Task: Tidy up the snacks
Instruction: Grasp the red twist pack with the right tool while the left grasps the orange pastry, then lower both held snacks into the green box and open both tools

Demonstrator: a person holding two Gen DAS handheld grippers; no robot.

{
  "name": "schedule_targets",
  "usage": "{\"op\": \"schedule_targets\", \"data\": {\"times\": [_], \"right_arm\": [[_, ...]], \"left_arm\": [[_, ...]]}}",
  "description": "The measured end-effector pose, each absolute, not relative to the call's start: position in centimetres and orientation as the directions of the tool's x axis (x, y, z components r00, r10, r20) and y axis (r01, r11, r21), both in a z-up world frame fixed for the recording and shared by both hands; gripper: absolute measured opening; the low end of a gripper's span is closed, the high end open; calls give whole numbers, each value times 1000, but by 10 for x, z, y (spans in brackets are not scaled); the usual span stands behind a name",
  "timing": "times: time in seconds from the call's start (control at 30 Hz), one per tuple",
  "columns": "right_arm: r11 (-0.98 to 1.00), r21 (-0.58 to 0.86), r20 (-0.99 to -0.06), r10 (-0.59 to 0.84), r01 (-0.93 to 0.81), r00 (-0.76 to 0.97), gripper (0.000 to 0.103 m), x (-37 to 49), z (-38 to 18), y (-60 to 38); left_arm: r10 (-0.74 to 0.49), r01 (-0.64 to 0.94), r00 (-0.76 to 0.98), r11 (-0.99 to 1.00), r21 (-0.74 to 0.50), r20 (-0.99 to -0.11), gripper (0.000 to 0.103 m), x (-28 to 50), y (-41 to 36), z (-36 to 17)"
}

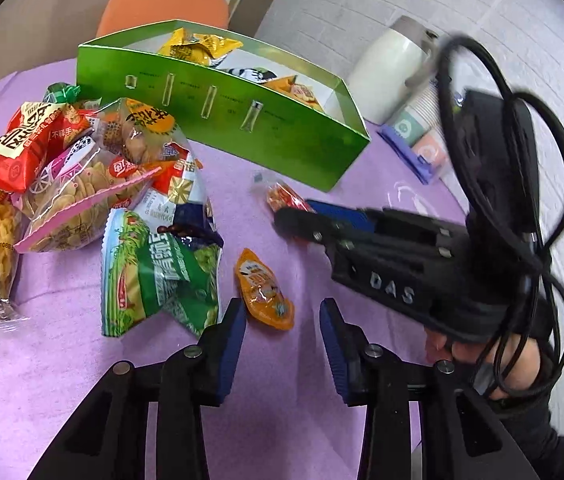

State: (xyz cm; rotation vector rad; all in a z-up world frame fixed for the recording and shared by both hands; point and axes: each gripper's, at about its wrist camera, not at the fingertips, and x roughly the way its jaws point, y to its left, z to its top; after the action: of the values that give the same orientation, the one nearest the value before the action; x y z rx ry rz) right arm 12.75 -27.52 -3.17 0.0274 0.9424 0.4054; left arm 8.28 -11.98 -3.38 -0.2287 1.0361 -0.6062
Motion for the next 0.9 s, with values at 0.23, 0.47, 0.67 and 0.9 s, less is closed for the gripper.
{"op": "schedule_targets", "data": {"times": [0.23, 0.47, 0.67, 0.9], "right_arm": [[925, 217, -768, 358, -311, 531, 24, 127, -32, -281], [926, 207, -763, 355, -316, 540, 22, 123, -30, -279], [914, 214, -702, 389, -345, 597, 22, 97, -4, -284], [919, 191, -603, 388, -346, 697, 22, 92, 47, -296]], "left_arm": [[-554, 361, 378, 826, -432, -742, 39, 95, -127, -35], [-542, 364, 392, 833, -416, -743, 21, 98, -139, -37], [-558, 366, 411, 825, -430, -721, 21, 88, -128, -27], [-598, 427, 480, 798, -425, -642, 21, 87, -121, 20]]}}
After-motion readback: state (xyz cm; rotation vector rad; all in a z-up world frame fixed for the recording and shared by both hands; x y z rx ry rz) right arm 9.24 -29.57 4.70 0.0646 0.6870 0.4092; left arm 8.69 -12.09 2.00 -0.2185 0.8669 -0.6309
